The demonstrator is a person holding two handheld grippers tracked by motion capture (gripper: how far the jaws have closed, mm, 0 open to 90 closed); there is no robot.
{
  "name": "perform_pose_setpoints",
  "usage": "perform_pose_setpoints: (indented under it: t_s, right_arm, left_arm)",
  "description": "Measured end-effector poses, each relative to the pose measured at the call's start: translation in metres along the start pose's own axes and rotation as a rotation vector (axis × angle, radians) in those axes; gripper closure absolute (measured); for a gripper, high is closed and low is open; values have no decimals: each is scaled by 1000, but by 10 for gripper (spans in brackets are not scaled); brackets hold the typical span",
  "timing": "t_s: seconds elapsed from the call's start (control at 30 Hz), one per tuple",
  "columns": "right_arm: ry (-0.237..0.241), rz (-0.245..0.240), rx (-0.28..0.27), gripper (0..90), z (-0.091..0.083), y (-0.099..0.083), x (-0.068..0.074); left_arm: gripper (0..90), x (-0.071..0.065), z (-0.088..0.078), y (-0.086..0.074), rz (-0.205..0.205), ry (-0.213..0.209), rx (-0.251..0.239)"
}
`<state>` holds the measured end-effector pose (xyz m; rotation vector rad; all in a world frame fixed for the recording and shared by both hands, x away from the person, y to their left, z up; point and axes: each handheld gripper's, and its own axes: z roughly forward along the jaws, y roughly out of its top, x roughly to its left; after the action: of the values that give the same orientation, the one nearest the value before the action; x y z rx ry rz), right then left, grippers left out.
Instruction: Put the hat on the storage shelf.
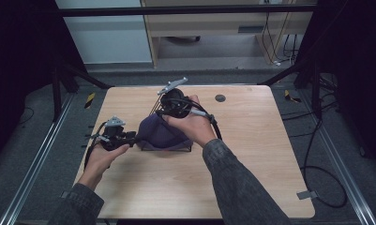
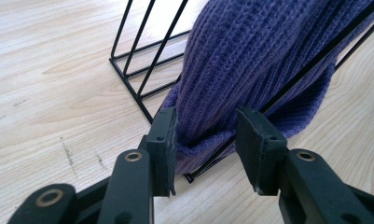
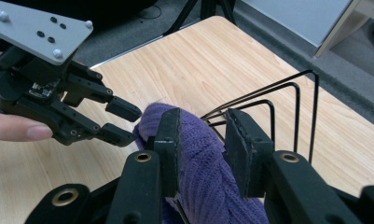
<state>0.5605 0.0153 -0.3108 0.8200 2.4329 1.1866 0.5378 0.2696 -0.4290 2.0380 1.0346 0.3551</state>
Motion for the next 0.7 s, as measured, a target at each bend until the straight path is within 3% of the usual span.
perform_pose_setpoints:
  t_s: [0.13,0.27,0.37,0.4,0.5,0.7]
  right_arm:
    - [-5,1,-7,659,-4,0,-2]
    - [-8,6,-13,654,-10,-1,-3]
    - [-16,5,-16,646,-17,-5,-5]
    - [-20,4,-17,645,-19,-6,-6]
    - [-23,12,-24,643,-24,-8,-9]
    - [-29,23,-33,630,-30,-11,-11]
  left_arm:
    - [561,-1,-3,-1,12,43,-2]
    - [512,-1,-7,-4,-3,66,-25]
    - [465,-3,-12,-14,-7,99,-36]
    - [449,-4,-15,-24,-16,127,-32]
    - [395,-3,-18,-35,-42,150,-33]
    - [309,-1,-27,-43,-80,171,-35]
